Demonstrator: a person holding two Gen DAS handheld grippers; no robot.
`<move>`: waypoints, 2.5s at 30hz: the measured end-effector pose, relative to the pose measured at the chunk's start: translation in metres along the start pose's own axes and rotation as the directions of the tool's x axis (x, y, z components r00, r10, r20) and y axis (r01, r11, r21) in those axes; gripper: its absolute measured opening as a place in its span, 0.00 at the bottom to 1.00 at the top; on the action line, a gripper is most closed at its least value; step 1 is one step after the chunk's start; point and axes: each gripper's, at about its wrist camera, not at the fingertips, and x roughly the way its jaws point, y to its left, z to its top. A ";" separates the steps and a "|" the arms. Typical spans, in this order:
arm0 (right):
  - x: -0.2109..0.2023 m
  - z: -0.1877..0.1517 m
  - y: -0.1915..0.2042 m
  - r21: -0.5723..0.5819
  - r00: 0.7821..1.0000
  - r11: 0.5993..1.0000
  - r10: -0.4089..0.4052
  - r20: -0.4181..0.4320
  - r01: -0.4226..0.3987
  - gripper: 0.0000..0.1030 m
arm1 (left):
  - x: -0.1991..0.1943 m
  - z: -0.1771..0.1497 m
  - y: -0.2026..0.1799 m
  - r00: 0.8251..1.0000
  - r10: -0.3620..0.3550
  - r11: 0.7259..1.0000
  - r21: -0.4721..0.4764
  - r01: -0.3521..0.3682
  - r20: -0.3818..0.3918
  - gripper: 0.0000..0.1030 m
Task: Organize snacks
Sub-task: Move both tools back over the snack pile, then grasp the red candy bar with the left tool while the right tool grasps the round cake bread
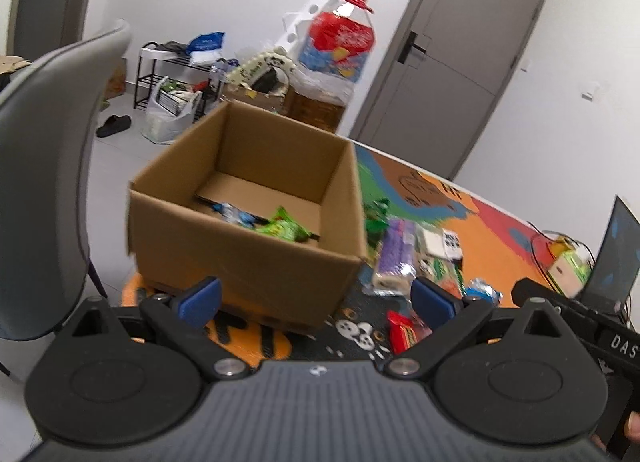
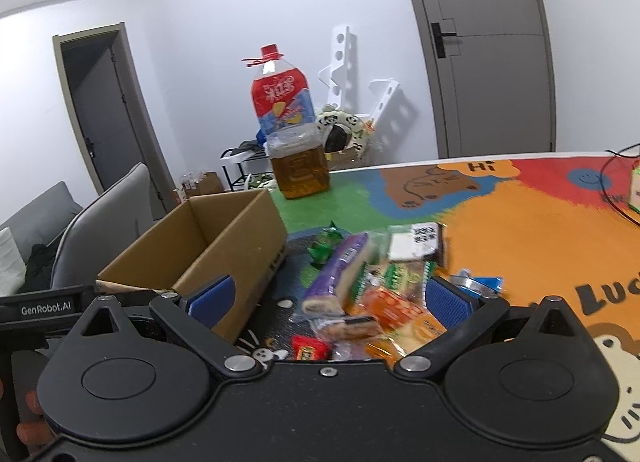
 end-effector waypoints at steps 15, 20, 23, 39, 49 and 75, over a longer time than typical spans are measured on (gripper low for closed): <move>-0.003 -0.022 -0.031 0.045 0.999 0.998 -0.036 -0.035 0.038 1.00 | 0.021 -0.027 -0.023 0.993 -0.095 0.995 0.038 0.098 -0.064 0.97; 0.001 -0.032 -0.041 0.053 0.997 0.997 -0.058 -0.056 0.061 1.00 | 0.026 -0.038 -0.025 0.994 -0.104 0.993 0.047 0.106 -0.043 0.97; 0.004 -0.038 -0.044 0.051 0.996 0.996 -0.066 -0.061 0.069 1.00 | 0.030 -0.043 -0.026 0.992 -0.118 0.991 0.054 0.120 -0.042 0.95; 0.026 -0.038 -0.059 0.100 0.997 0.993 -0.050 -0.059 0.056 0.88 | 0.075 -0.053 -0.048 0.990 -0.113 0.991 0.066 0.118 -0.086 0.55; 0.046 -0.029 -0.058 0.109 0.996 0.991 -0.072 -0.056 0.078 0.88 | 0.088 -0.055 -0.057 0.995 -0.073 0.992 0.093 0.080 -0.072 0.31; 0.052 -0.037 -0.057 0.057 0.985 0.992 -0.105 -0.134 0.113 0.40 | 0.073 -0.054 -0.032 0.995 -0.071 0.997 0.034 0.074 -0.063 0.23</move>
